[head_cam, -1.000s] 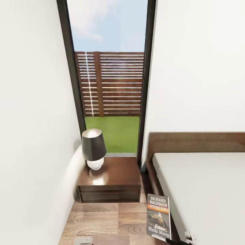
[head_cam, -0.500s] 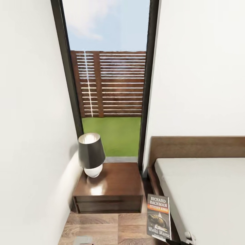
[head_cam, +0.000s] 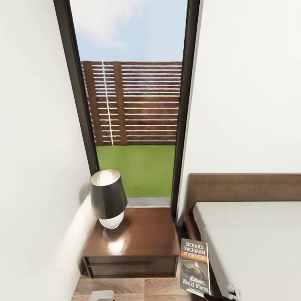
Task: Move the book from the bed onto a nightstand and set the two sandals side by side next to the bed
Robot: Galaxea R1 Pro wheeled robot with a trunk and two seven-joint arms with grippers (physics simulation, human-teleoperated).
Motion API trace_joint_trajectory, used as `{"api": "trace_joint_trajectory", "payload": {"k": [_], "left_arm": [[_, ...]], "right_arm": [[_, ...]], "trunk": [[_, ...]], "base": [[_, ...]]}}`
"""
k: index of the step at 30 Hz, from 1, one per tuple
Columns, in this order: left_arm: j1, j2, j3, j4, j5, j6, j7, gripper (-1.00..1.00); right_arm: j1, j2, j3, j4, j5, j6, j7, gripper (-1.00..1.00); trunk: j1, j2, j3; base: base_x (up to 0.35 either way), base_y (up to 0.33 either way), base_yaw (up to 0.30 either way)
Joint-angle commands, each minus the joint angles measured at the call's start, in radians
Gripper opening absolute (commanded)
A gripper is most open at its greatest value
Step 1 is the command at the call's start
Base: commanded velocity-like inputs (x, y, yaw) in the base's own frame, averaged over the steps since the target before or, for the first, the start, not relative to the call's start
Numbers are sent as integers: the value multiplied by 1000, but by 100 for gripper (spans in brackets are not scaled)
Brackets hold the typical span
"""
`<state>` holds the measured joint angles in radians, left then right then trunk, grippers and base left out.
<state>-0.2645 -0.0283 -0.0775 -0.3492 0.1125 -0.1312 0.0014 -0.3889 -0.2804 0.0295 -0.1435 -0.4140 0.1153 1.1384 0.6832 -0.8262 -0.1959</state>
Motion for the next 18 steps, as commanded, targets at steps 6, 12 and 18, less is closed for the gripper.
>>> {"api": "trace_joint_trajectory", "payload": {"k": [6, 12, 18], "left_arm": [[-1, 1, -7, 1, 10, -4, 0, 100], [-1, 1, -7, 1, 10, -4, 0, 100], [-1, 1, -7, 1, 10, -4, 0, 100]], "right_arm": [[-1, 0, 0, -1, -9, 10, 3, -100], [-1, 0, 0, -1, -9, 11, 3, -100], [-1, 0, 0, -1, -9, 11, 3, -100]], "trunk": [[1, -1, -1], [1, -1, -1], [1, -1, -1]], "base": [[327, 0, 0], [327, 0, 0], [327, 0, 0]]}}
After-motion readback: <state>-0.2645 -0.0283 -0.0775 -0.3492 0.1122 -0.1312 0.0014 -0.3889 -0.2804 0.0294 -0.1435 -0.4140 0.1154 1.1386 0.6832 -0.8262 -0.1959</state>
